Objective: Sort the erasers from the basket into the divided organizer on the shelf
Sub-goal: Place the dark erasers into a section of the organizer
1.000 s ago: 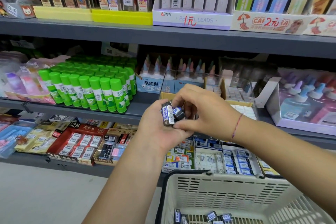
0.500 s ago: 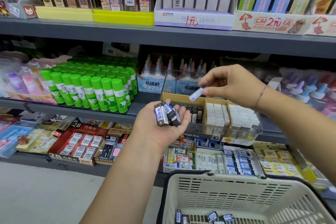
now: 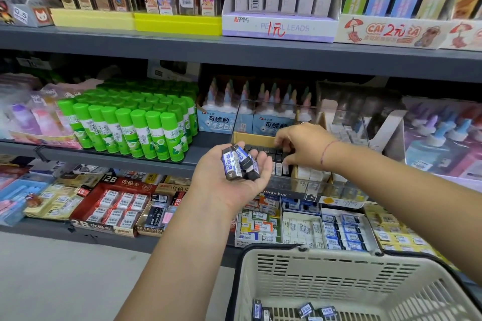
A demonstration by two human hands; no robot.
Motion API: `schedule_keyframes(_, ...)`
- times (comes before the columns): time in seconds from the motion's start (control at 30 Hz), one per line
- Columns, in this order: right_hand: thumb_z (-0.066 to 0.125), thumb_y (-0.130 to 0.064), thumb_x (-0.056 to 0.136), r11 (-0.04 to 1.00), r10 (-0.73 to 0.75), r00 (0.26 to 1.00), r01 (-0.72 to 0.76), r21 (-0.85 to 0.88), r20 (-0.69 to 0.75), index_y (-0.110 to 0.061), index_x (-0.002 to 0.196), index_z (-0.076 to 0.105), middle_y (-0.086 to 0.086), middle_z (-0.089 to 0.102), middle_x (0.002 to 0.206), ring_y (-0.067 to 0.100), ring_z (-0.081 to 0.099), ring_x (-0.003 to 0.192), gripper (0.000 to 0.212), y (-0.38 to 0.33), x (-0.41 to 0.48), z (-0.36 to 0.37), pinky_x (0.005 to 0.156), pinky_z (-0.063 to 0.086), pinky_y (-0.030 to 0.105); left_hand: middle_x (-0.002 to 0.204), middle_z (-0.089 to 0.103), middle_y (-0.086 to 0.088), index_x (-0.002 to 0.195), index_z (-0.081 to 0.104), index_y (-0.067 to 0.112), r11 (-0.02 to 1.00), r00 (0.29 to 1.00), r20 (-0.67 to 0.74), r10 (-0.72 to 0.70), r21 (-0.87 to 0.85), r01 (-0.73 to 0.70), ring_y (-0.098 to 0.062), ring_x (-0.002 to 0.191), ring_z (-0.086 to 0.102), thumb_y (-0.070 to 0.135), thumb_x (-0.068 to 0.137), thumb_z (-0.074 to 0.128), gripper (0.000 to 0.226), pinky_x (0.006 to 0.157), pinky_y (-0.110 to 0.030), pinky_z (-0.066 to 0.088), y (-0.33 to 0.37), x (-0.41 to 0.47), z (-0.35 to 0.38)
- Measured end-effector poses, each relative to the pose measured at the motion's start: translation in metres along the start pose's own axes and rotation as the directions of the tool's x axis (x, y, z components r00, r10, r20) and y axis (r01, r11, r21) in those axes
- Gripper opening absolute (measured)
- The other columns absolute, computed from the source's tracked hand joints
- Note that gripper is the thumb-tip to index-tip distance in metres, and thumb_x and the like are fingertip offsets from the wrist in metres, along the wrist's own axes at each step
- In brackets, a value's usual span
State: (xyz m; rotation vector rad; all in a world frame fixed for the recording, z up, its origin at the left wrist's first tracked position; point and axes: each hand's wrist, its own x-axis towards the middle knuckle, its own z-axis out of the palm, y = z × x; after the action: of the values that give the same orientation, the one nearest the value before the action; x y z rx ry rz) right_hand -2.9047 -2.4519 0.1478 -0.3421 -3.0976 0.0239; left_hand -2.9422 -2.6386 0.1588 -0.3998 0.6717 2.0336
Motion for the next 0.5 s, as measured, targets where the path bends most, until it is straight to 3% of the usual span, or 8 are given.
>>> schedule_keyframes(0.13, 0.068, -0.028, 0.084, 0.995, -0.006, 1.0, 0.004, -0.095, -0.022, -0.027, 0.111, 0.056, -0.012, 0.058, 0.091, 0.011, 0.049, 0.087, 0.03, -0.005, 0.0, 0.002, 0.079, 0.03, 0.026, 0.102, 0.06, -0.02, 0.093, 0.065, 0.0, 1.0, 1.0, 0.006, -0.004, -0.017, 0.004, -0.031, 0.09, 0.059, 0.017, 0.095, 0.049, 0.023, 0.07, -0.045, 0.05, 0.003, -0.003, 0.0)
schedule_keyframes(0.3, 0.067, -0.028, 0.084, 0.979, 0.016, 1.0, -0.02, -0.202, -0.022, -0.028, 0.112, 0.053, -0.008, 0.06, 0.096, 0.017, 0.053, 0.098, 0.031, -0.01, 0.003, 0.005, 0.087, 0.033, 0.032, 0.102, 0.06, -0.02, 0.09, 0.065, 0.0, 1.0, 1.0, 0.002, 0.005, -0.015, -0.005, -0.031, 0.091, 0.059, 0.017, 0.095, 0.049, 0.023, 0.069, -0.045, 0.05, 0.006, -0.005, -0.002)
schedule_keyframes(0.5, 0.068, -0.034, 0.083, 0.989, 0.062, 0.998, -0.065, -0.137, -0.024, -0.027, 0.111, 0.056, -0.01, 0.057, 0.092, 0.017, 0.055, 0.096, 0.031, -0.007, -0.001, 0.001, 0.086, 0.035, 0.033, 0.103, 0.06, -0.02, 0.093, 0.066, 0.0, 0.999, 1.0, 0.002, 0.023, -0.036, -0.023, -0.032, 0.093, 0.059, 0.019, 0.096, 0.049, 0.025, 0.071, -0.044, 0.05, 0.013, -0.008, -0.007)
